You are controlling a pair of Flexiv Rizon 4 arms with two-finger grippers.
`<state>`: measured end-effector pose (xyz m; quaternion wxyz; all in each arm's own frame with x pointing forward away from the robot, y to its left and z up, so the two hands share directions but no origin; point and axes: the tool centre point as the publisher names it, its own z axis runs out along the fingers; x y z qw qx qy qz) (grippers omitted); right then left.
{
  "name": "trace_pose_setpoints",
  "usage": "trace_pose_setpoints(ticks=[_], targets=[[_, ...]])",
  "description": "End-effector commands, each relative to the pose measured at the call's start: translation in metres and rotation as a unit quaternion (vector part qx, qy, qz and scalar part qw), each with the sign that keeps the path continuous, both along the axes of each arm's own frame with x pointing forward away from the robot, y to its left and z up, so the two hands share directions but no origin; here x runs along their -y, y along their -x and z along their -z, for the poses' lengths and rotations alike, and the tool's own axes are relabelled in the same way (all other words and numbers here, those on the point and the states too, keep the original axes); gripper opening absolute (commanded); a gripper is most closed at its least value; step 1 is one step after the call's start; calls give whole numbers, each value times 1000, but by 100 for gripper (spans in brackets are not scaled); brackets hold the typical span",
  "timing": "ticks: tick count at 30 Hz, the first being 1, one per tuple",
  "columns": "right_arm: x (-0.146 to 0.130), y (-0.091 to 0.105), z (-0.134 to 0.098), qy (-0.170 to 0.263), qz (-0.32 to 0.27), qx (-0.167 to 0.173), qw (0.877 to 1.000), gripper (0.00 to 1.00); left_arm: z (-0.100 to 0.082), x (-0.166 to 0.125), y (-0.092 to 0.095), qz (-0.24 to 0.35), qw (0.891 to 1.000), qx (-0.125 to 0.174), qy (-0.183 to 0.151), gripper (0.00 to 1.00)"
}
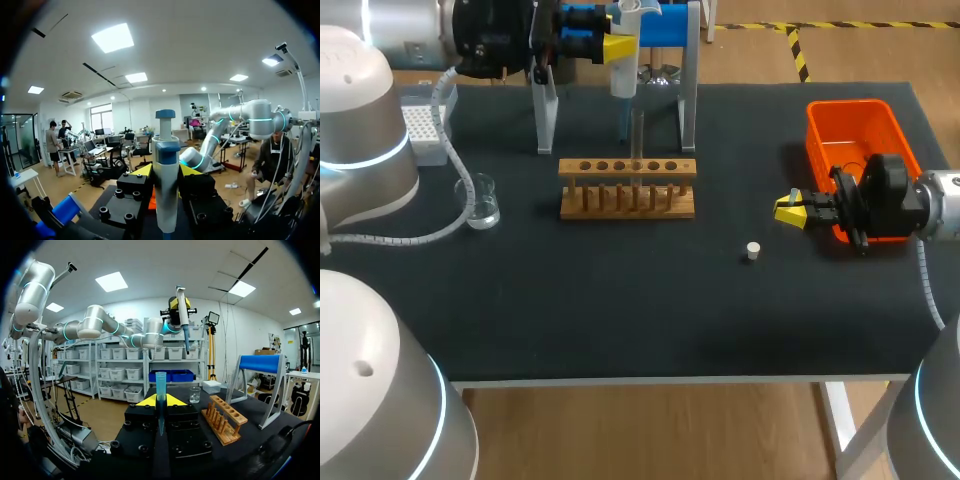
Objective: Invert the test tube, pick up the pipette, mount the tip to pipette, aspirate from beaker and dispense into the tube, eject the tip, return the pipette, and cap with the stopper.
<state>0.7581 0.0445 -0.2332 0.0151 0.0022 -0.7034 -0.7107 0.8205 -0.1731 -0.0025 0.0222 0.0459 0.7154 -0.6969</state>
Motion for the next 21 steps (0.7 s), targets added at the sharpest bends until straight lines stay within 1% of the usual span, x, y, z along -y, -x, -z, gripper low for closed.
trace_pose_setpoints(ticks=[1,17,21], targets=[[1,1,0,1,0,0,1000,0,0,0,-1,2,1000,1,0,0],[1,1,0,1,0,0,1000,0,0,0,-1,2,1000,1,0,0],[-9,-5,0,11,0,5,1000,0,0,0,-1,2,1000,1,0,0]])
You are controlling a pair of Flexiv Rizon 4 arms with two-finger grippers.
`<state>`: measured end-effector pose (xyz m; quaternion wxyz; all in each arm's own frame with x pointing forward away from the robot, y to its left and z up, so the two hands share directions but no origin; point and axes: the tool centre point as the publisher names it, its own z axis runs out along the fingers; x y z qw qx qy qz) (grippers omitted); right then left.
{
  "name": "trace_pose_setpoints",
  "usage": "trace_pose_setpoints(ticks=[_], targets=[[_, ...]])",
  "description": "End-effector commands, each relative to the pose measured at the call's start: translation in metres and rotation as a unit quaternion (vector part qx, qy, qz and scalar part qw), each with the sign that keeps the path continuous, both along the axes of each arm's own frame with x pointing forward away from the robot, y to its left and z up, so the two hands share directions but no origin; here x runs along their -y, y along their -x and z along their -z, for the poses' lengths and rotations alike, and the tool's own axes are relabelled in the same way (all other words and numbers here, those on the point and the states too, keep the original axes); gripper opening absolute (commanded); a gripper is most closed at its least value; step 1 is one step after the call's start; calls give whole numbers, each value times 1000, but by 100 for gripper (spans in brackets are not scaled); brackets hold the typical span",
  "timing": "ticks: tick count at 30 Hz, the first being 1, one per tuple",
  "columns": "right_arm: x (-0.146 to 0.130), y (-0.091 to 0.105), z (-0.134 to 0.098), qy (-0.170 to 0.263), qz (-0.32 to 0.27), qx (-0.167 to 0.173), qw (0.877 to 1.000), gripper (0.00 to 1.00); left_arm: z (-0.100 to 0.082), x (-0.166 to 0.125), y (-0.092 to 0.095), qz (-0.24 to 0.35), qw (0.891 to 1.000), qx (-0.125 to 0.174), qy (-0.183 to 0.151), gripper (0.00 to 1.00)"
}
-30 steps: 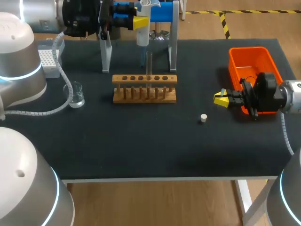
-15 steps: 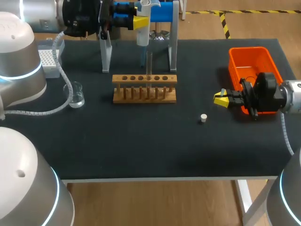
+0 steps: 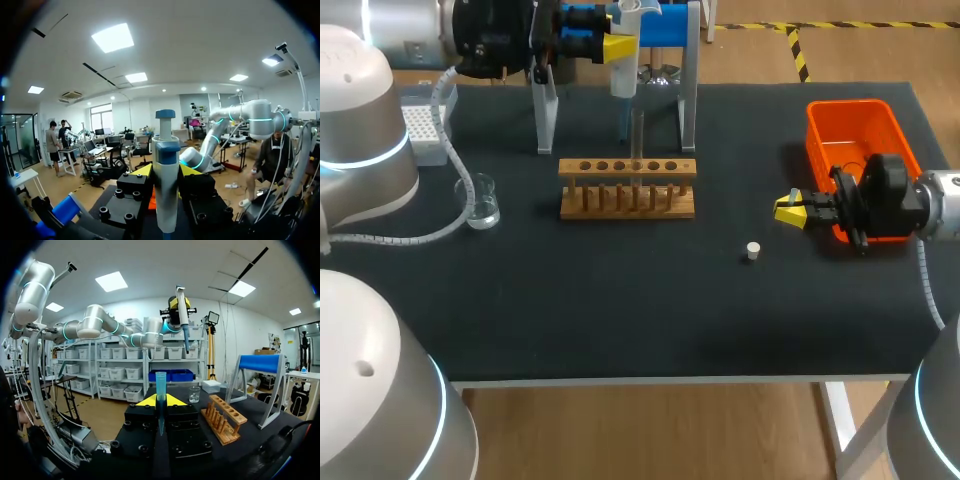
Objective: Invert the test tube, pick up the pipette, mount the tip to pipette, aspirate from beaker and dispense into the tube, eject the tip, return the pipette, and cap with the stopper.
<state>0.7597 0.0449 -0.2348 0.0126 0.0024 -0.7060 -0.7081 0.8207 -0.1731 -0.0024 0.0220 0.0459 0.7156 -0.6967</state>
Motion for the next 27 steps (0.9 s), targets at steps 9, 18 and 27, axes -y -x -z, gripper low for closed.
trace_pose_setpoints(ticks=[9,18,27], targets=[[-42,-11,-6,13,-18,7,1000,0,0,0,-1,2,1000,1,0,0],[-78,-23,-10,20,-27,12,999,0,0,0,-1,2,1000,1,0,0],[-107,-35,-17,17,-34,16,999,0,0,0,-1,2,1000,1,0,0]])
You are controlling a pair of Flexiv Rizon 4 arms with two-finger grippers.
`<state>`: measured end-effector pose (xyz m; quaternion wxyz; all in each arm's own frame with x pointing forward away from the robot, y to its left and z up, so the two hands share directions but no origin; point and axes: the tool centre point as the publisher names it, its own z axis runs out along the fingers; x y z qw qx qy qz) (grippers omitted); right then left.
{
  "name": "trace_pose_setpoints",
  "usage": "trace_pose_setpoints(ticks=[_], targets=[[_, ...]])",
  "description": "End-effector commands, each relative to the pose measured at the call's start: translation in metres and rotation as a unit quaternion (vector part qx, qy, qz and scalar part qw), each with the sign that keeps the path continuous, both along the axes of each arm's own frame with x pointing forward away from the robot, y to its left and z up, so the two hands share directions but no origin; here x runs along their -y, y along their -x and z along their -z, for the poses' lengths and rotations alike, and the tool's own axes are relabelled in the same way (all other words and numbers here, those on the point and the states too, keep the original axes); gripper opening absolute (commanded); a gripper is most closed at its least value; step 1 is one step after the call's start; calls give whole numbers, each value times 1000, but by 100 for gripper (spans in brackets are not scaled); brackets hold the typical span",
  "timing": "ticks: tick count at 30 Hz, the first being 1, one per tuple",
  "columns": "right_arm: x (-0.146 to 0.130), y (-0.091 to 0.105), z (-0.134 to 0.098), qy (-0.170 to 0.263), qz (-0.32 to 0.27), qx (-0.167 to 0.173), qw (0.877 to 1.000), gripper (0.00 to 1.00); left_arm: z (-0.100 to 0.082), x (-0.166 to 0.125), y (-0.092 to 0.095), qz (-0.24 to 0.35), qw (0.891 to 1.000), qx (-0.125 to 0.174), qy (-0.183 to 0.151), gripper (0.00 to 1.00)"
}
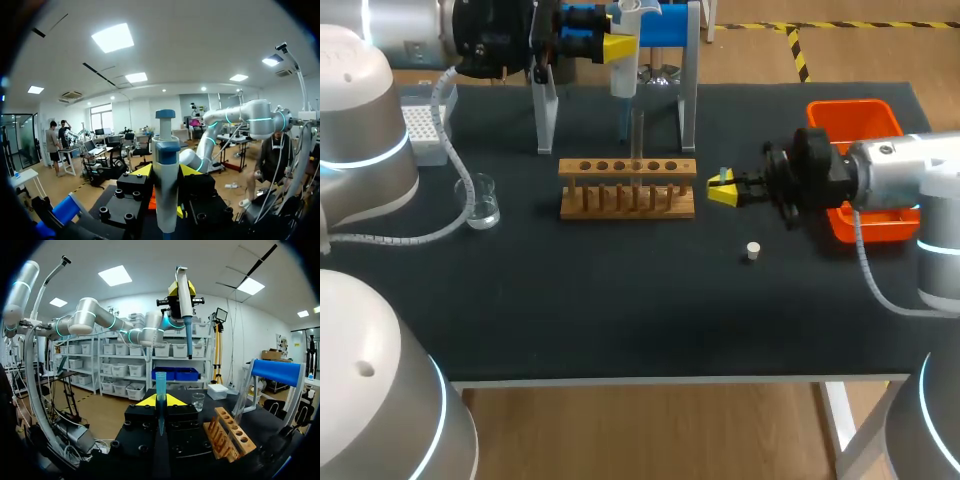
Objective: Invert the test tube, pick up the pipette, mount the tip to pipette, aspirate from beaker and dispense into the tube, eject the tip, return the pipette, and cap with the stopper.
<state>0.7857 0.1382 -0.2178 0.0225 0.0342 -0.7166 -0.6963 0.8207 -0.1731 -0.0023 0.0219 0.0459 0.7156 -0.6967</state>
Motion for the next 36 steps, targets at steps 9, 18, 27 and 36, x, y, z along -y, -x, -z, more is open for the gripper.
trace_pose_setpoints(ticks=[9,18,27,36], targets=[[-40,-21,-3,4,-10,0,1000,0,0,0,-1,2,1000,1,0,0],[-60,-34,0,1,-7,-5,1000,0,0,0,-1,2,1000,1,0,0],[-81,-38,-2,-10,-12,-6,1000,0,0,0,-1,2,1000,1,0,0],[-96,-41,5,-12,-16,-9,1000,0,0,0,-1,2,1000,1,0,0]])
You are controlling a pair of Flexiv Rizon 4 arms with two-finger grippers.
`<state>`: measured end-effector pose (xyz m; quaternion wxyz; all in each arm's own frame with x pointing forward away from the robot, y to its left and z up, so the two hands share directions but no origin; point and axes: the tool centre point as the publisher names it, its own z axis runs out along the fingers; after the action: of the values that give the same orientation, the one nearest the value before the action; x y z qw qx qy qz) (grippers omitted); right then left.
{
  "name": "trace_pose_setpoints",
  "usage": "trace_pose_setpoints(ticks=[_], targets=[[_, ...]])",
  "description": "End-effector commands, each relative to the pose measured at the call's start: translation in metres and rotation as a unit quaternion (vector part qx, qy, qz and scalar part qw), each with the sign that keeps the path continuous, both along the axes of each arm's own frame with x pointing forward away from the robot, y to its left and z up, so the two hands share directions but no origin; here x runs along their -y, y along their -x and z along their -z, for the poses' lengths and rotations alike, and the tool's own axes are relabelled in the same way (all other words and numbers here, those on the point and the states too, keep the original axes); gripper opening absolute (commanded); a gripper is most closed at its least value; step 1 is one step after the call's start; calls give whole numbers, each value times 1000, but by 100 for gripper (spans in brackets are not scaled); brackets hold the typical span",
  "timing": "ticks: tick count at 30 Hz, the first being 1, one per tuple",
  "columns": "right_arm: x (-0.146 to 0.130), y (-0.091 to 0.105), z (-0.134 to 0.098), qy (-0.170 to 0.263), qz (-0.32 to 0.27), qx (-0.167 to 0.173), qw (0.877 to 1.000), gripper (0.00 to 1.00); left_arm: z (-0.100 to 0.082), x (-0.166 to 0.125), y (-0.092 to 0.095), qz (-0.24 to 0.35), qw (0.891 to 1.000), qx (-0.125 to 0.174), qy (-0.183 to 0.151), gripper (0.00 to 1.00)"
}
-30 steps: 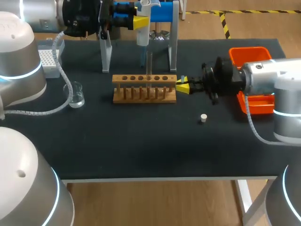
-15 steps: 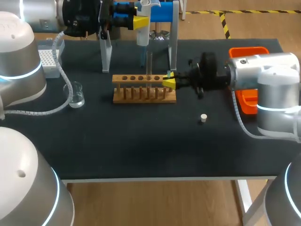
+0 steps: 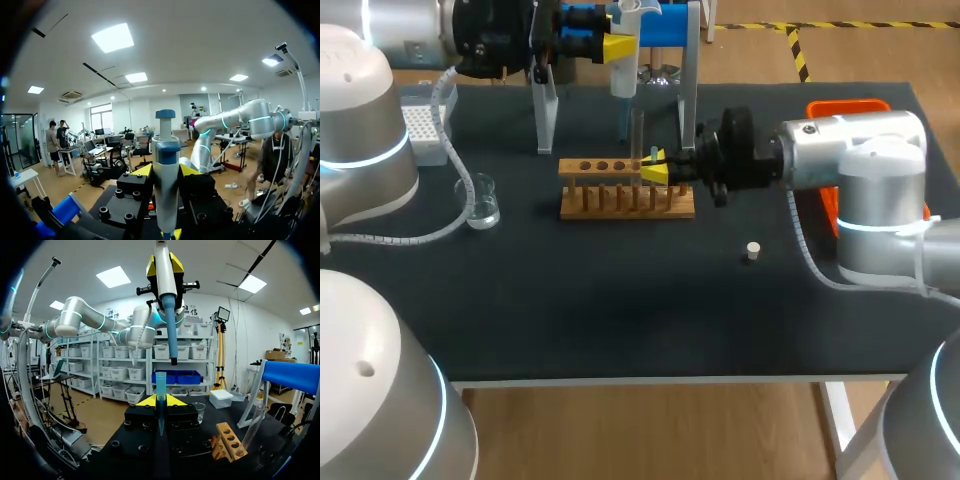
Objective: Invert the test tube, pick up the pipette, mount the tip to pipette, aspirate from beaker and dispense into the tube, eject the tip, return the pipette, and cap with the stopper.
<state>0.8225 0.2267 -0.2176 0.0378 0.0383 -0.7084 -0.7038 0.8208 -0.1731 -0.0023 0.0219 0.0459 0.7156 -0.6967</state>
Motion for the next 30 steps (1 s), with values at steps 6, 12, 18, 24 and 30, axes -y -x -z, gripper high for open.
trace_pose_setpoints(ticks=[6,12,18,24,30], targets=[[-14,-6,10,1,-4,2,1000,0,0,0,-1,2,1000,1,0,0],[-22,-7,11,1,-7,5,1000,0,0,0,-1,2,1000,1,0,0],[-27,-9,10,1,-9,5,1000,0,0,0,-1,2,1000,1,0,0],[-32,-10,10,0,-10,3,1000,0,0,0,-1,2,1000,1,0,0],[-35,-9,9,1,-13,0,1000,0,0,0,-1,2,1000,1,0,0]])
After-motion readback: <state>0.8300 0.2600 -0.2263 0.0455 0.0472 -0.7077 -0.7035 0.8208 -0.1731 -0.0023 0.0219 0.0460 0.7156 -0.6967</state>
